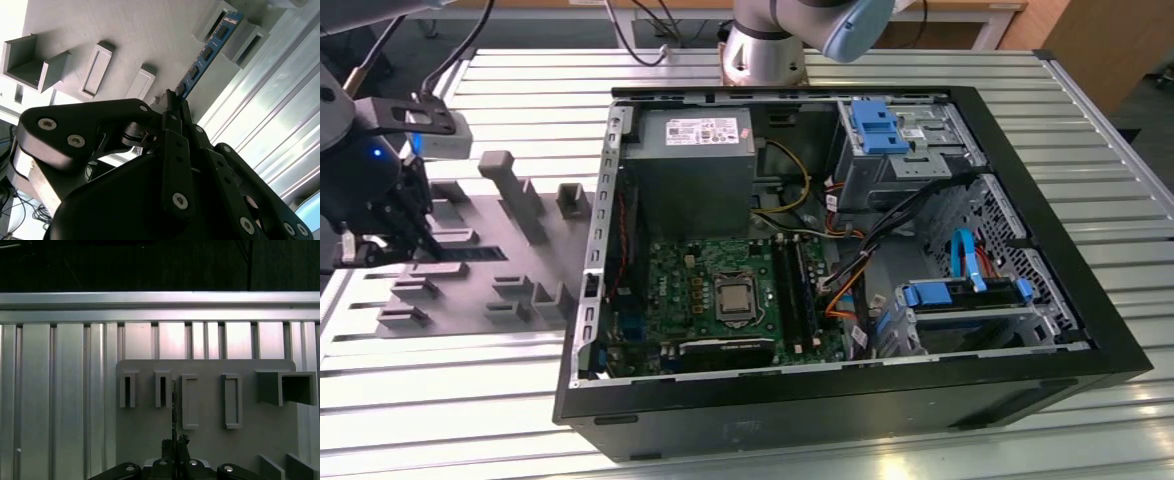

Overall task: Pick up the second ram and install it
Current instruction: 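Pick up the second ram and move it above second insertion slot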

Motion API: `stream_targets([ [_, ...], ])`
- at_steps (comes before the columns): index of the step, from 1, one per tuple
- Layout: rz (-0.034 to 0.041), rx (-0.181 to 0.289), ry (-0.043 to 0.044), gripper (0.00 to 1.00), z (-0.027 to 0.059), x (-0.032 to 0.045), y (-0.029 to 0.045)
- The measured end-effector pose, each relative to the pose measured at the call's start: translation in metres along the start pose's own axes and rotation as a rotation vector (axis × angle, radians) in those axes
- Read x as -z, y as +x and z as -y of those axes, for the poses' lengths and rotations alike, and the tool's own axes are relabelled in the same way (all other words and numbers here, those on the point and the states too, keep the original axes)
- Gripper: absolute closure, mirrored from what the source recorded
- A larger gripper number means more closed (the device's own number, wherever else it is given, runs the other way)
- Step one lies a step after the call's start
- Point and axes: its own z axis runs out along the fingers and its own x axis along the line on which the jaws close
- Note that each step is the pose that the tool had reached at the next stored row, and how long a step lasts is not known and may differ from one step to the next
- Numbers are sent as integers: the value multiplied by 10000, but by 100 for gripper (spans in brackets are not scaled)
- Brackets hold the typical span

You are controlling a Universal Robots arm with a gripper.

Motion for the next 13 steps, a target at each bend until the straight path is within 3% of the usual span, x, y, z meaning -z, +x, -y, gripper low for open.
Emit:
stream_targets([
  [13, -4, 0, -1, 86, -2, 42, -15],
])
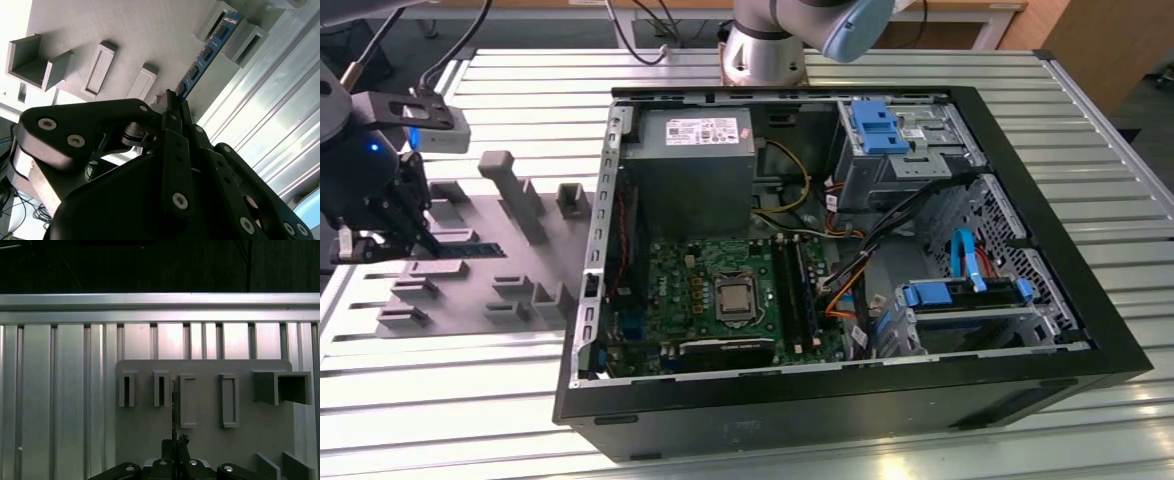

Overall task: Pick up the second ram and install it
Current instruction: 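Pick up the second ram and move it above second insertion slot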

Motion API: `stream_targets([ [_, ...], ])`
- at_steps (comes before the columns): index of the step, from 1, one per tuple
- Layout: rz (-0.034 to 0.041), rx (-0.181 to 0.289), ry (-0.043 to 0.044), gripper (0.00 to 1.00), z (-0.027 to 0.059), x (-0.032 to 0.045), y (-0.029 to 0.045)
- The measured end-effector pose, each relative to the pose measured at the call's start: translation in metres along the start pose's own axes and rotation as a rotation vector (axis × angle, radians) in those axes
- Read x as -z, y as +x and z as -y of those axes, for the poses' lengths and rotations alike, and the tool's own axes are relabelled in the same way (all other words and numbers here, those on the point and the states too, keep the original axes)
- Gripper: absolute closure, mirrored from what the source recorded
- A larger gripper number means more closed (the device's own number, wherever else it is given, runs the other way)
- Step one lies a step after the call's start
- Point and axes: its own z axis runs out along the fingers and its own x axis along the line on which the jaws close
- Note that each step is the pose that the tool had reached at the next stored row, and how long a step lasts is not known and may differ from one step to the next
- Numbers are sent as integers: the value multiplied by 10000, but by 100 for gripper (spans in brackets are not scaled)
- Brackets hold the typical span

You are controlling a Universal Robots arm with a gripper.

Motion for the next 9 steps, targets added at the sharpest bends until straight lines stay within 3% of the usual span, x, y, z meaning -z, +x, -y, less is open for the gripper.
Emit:
stream_targets([
  [9, 0, 0, 1, 86, -2, 73, -4],
])
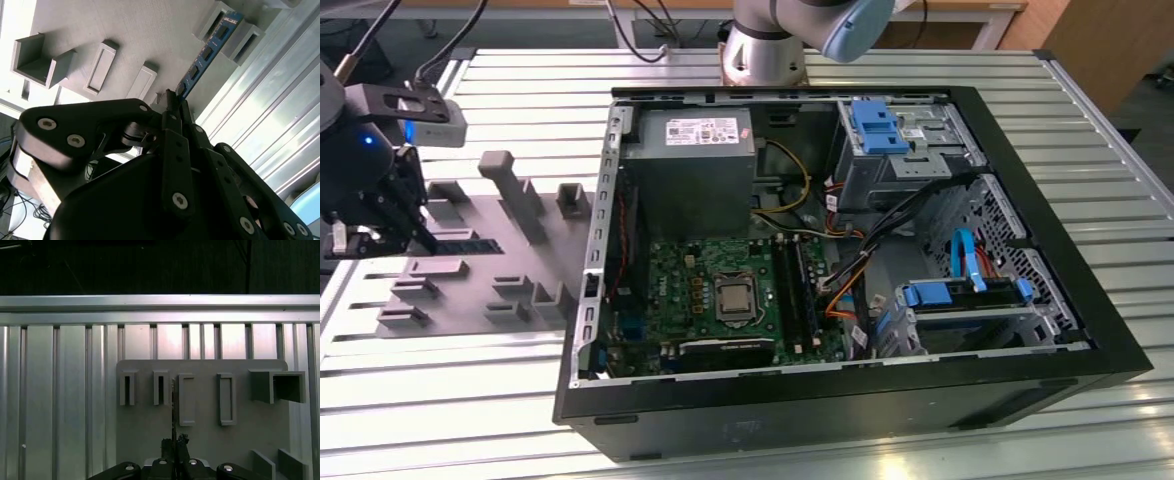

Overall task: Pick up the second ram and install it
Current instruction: 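Pick up the second ram and move it above second insertion slot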

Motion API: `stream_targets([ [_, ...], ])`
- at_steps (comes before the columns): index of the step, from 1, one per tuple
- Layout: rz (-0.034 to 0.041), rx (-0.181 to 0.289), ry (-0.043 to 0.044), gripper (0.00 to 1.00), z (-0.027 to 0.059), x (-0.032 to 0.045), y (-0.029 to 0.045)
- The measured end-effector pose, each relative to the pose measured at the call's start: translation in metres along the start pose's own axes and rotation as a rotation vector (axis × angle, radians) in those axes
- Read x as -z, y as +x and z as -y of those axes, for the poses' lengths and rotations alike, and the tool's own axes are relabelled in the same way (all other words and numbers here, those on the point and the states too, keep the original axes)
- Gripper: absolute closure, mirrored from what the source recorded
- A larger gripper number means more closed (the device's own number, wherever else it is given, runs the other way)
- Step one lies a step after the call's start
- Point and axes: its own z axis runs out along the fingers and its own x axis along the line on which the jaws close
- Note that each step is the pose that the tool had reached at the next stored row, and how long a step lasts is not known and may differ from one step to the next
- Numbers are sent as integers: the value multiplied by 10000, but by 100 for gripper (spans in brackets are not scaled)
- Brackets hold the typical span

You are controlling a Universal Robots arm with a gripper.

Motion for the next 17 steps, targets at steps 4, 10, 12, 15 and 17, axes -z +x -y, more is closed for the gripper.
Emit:
stream_targets([
  [4, 0, 0, 0, 86, -1, 36, -1],
  [10, 0, 0, 0, 86, -3, 107, -6],
  [12, 0, 0, -1, 86, -4, 128, -8],
  [15, 0, 0, 0, 86, -4, 154, -11],
  [17, 0, 0, 0, 86, -5, 172, -12],
])
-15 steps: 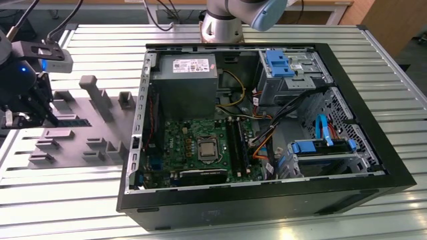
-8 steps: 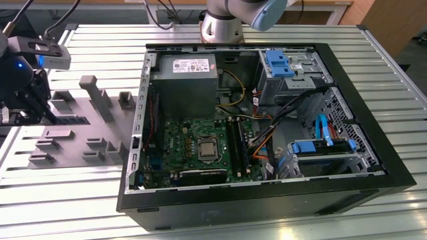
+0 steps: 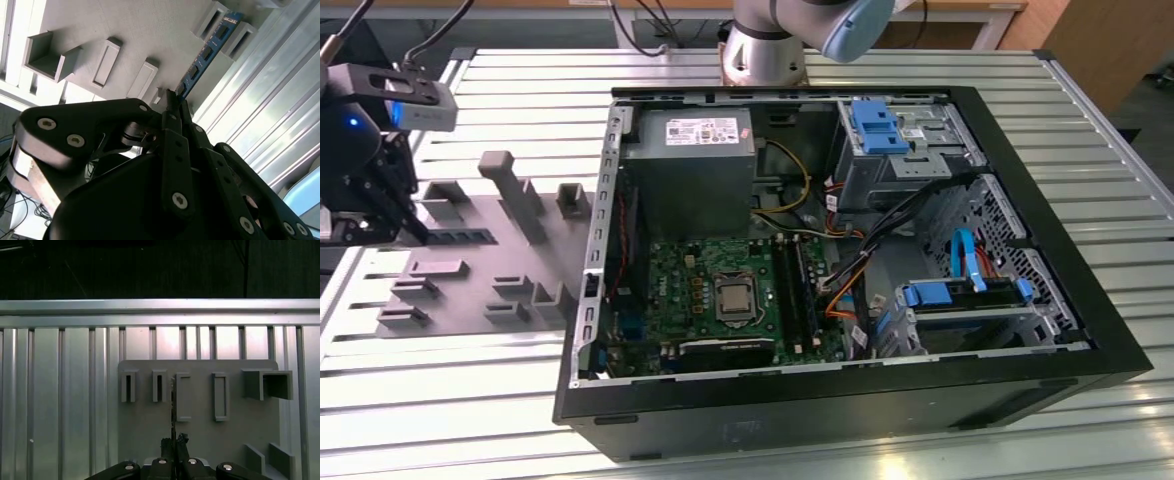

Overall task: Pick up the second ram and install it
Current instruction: 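Pick up the second ram and move it above second insertion slot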

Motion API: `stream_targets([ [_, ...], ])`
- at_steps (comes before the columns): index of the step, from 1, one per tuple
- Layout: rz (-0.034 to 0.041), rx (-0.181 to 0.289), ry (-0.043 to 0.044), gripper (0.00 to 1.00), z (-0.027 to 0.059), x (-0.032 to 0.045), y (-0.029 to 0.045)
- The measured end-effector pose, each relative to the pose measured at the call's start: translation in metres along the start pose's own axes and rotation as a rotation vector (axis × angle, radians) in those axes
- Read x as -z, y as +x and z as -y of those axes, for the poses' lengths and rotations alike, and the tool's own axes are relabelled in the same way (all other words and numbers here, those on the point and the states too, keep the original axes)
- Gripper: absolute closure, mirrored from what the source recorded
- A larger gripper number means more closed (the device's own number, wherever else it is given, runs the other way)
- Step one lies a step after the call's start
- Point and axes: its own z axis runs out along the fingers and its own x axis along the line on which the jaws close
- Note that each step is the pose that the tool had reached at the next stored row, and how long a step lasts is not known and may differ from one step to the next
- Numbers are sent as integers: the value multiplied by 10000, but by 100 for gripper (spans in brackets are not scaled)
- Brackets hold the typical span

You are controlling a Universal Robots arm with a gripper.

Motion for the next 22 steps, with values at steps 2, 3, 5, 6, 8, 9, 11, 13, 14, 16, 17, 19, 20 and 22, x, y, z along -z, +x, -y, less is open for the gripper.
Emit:
stream_targets([
  [2, -1, 0, 0, 86, 0, 19, -2],
  [3, 0, 0, 0, 86, -1, 29, -2],
  [5, 0, 0, 0, 86, -1, 48, -4],
  [6, 0, 0, 0, 86, -1, 56, -5],
  [8, 0, 0, 0, 86, -2, 73, -7],
  [9, 0, 0, 1, 86, -2, 81, -8],
  [11, 0, 0, 0, 86, -3, 98, -10],
  [13, 0, 0, 0, 86, -3, 115, -12],
  [14, -1, 0, -1, 86, -4, 124, -13],
  [16, 0, 0, 0, 86, -4, 140, -15],
  [17, 0, 0, 0, 86, -4, 148, -16],
  [19, 0, 0, 0, 86, -5, 165, -18],
  [20, 0, 0, 0, 86, -5, 173, -19],
  [22, 0, 0, 0, 86, -5, 190, -21],
])
